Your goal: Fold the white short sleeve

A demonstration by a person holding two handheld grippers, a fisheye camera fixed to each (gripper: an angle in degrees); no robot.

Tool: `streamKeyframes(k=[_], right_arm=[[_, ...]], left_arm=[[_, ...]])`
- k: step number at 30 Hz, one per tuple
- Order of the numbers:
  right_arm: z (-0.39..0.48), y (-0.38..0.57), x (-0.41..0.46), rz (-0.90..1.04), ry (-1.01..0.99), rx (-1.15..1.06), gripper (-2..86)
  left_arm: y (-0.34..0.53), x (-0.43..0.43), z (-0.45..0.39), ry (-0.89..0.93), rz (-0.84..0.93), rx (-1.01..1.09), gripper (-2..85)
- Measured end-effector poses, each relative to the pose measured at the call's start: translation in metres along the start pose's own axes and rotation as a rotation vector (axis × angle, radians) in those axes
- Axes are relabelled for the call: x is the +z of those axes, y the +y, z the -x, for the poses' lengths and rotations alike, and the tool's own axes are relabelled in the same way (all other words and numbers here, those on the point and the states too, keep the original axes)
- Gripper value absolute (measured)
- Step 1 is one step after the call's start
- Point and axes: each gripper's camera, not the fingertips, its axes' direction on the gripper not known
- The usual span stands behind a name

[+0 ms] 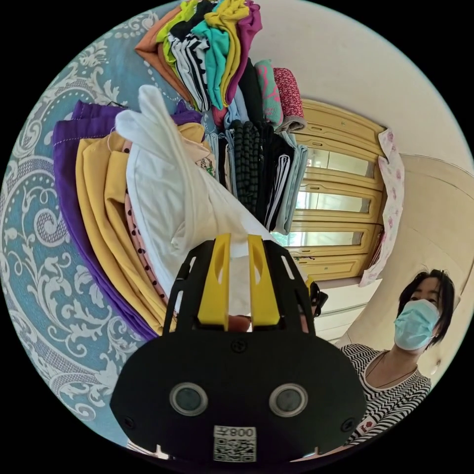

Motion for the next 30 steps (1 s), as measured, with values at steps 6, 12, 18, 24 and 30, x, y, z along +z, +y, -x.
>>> streamKeyframes(k=[6, 12, 18, 24, 30], right_arm=[[0.005, -0.017, -0.010, -0.012, -0.013, 0.031, 0.7], [0.023, -0.038, -0.017, -0.032, -0.026, 0.024, 0.7], [0.051, -0.056, -0.025, -0.061, -0.049, 0.001, 0.6], [0.098, -0.075, -0.028, -0.098, -0.125, -0.077, 0.6], [0.168, -0.094, -0.017, -0.126, -0.271, -0.208, 0.6]], left_arm=[[0.001, -0.024, -0.025, 0.033, -0.021, 0.005, 1.0], [0.018, -0.058, -0.065, 0.106, -0.059, 0.020, 0.3], [0.041, -0.097, -0.126, 0.185, -0.075, 0.067, 0.2], [0.080, -0.165, -0.202, 0.241, -0.145, 0.162, 0.1], [0.152, -0.274, -0.285, 0.277, -0.320, 0.288, 0.1]])
